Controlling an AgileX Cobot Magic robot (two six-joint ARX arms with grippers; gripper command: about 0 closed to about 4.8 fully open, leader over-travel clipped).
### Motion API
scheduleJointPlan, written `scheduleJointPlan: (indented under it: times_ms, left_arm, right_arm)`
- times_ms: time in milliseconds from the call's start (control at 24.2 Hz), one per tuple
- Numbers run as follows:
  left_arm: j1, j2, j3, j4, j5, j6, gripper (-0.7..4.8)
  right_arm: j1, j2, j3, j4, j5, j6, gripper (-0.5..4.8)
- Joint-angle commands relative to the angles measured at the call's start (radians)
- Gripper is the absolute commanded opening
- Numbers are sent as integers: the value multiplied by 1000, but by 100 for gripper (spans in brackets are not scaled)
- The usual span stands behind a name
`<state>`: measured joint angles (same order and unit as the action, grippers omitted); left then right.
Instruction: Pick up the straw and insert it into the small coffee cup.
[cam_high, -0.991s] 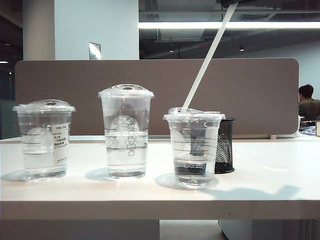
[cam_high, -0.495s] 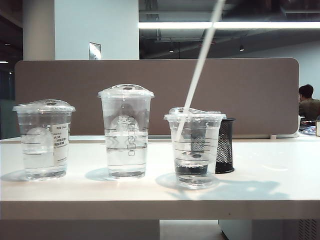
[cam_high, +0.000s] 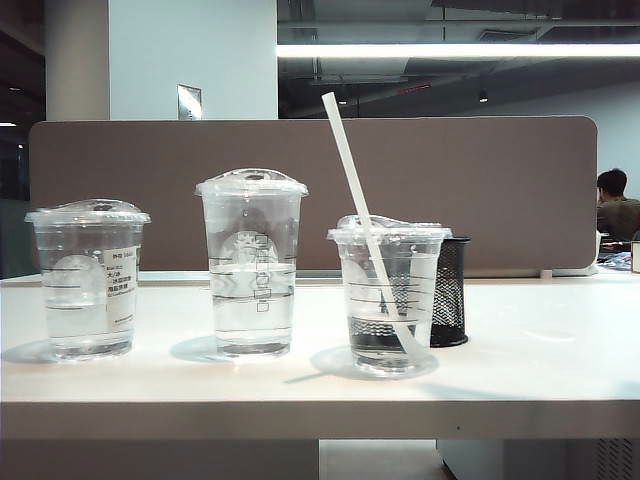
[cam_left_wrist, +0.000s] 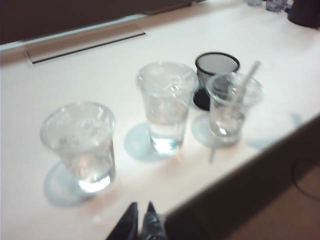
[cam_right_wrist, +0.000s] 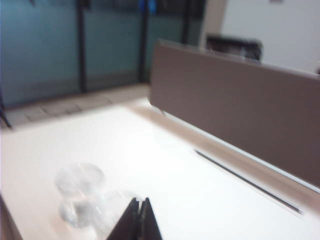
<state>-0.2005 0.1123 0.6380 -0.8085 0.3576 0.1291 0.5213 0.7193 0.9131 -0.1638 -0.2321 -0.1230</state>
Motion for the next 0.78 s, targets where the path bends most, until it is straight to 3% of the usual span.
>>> scheduleJointPlan:
  times_ms: [41, 248, 330, 784]
  left_arm:
    - [2, -1, -106, 290, 5, -88, 18]
    - [2, 0, -324, 669, -2, -175, 18]
    - [2, 0, -412, 733, -3, -174, 18]
    - [2, 0, -577, 755, -28, -163, 18]
  right_arm:
    - [1, -49, -55, -71, 72, -12, -3]
    - [1, -214, -251, 34, 190, 5, -3]
    - [1, -314, -351, 99, 218, 30, -3]
    - [1, -667, -664, 116, 236, 79, -3]
